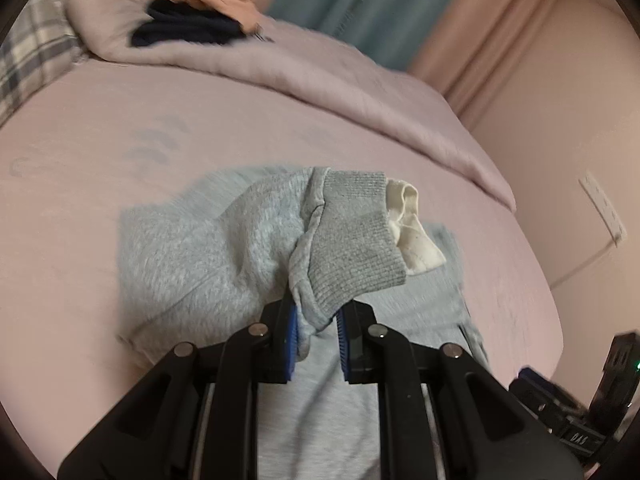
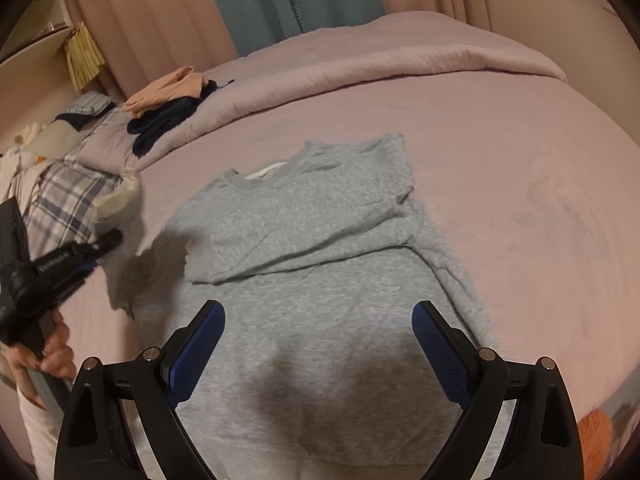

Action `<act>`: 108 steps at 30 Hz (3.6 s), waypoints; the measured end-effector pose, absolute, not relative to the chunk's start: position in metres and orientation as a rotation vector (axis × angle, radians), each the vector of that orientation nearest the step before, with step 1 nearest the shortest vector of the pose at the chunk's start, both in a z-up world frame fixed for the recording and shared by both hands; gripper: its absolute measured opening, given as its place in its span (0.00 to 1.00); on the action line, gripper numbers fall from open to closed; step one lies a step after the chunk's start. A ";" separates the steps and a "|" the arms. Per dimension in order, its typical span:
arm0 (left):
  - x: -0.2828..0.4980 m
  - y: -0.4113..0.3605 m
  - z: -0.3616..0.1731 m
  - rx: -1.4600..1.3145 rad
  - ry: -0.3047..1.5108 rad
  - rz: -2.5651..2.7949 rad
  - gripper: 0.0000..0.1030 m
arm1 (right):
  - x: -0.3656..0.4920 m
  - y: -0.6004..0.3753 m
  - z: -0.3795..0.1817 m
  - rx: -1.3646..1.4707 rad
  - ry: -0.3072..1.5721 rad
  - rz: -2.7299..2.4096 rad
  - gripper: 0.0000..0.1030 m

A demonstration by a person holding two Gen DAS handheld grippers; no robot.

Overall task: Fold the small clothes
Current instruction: 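Fold the held sleeve across the shirt front and open left gripper, then grasp the folded ribbed cuff on the chest with the right gripper, then lift the cuff and shift it across the chest with the right gripper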

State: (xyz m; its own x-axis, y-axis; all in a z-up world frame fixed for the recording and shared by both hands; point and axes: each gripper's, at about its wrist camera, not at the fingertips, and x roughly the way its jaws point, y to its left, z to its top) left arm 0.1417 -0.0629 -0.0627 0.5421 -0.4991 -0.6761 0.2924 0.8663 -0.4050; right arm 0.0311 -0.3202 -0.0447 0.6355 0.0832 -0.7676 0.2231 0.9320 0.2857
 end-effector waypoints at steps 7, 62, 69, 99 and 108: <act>0.140 -0.104 -0.105 -0.181 1.000 -0.509 0.15 | 0.027 -0.332 -0.047 0.402 0.885 -0.100 0.92; 0.097 0.039 -0.098 -0.472 1.038 -0.175 0.70 | 0.122 -0.243 -0.071 0.284 1.045 0.224 0.13; 0.095 0.040 -0.092 -0.446 1.027 -0.165 0.70 | 0.129 -0.244 -0.043 0.279 0.965 0.235 0.12; 0.135 -0.004 -0.089 -0.347 1.053 -0.246 0.51 | 0.152 -0.304 -0.022 0.200 0.867 0.066 0.10; 0.192 -0.018 -0.096 -0.264 1.075 -0.205 0.31 | 0.155 -0.338 -0.081 0.243 1.003 -0.008 0.10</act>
